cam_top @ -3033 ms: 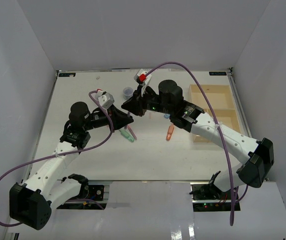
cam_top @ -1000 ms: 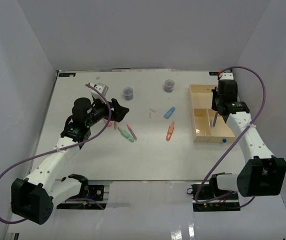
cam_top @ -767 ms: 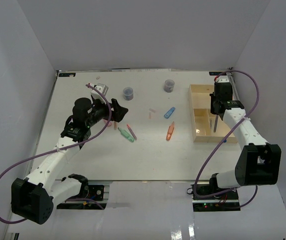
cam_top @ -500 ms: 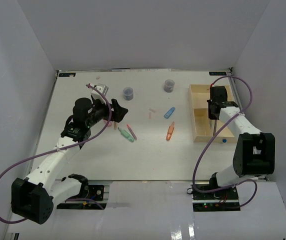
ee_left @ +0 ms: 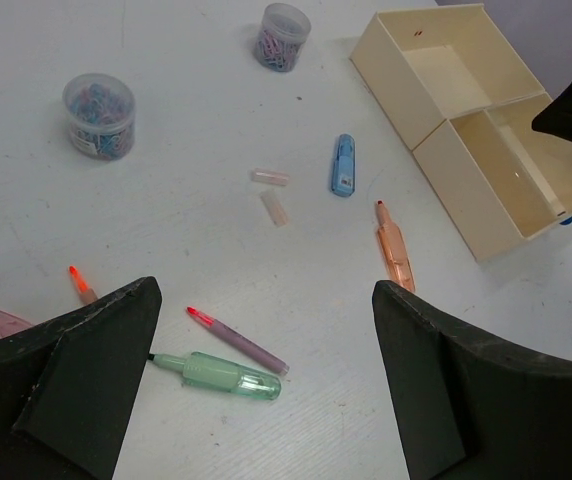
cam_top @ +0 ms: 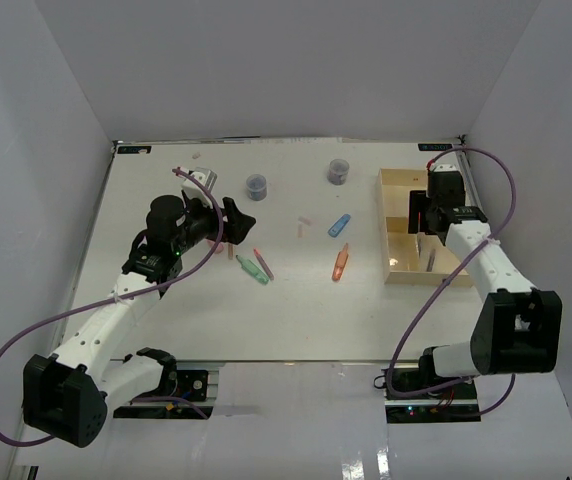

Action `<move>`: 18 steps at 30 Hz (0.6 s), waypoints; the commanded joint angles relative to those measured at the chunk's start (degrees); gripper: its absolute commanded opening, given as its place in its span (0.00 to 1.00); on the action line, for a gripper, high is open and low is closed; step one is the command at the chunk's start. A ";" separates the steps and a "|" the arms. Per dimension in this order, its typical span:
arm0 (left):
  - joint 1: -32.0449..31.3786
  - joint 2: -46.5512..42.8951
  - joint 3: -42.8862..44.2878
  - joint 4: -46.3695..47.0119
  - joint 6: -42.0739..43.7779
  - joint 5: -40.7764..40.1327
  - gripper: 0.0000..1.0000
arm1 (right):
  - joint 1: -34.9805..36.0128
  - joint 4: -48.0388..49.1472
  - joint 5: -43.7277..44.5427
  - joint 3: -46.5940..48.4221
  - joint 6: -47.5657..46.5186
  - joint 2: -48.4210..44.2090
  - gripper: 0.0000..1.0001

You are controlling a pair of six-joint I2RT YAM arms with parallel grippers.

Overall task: Sort the stationery into containers
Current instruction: Place the pen in the storage box.

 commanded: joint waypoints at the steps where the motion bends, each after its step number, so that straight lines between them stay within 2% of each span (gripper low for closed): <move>1: 0.12 -0.33 2.36 -0.46 0.33 -1.41 0.98 | 1.32 1.33 -5.69 0.08 1.59 -7.27 0.78; 6: 0.12 0.02 2.71 -1.86 -1.25 -5.01 0.98 | 10.54 4.14 -9.04 -1.59 3.35 -12.47 0.80; 10: 0.12 0.46 3.32 -3.79 -3.01 -10.37 0.98 | 21.77 6.95 -9.31 -2.03 5.54 -13.54 0.82; 14: 0.21 1.07 4.02 -5.81 -4.15 -15.38 0.98 | 29.27 11.69 -11.41 -3.17 7.21 -10.64 0.82; 18: 0.30 1.16 3.76 -6.17 -4.94 -19.95 0.98 | 36.74 15.39 -11.33 -2.13 8.09 -2.67 0.81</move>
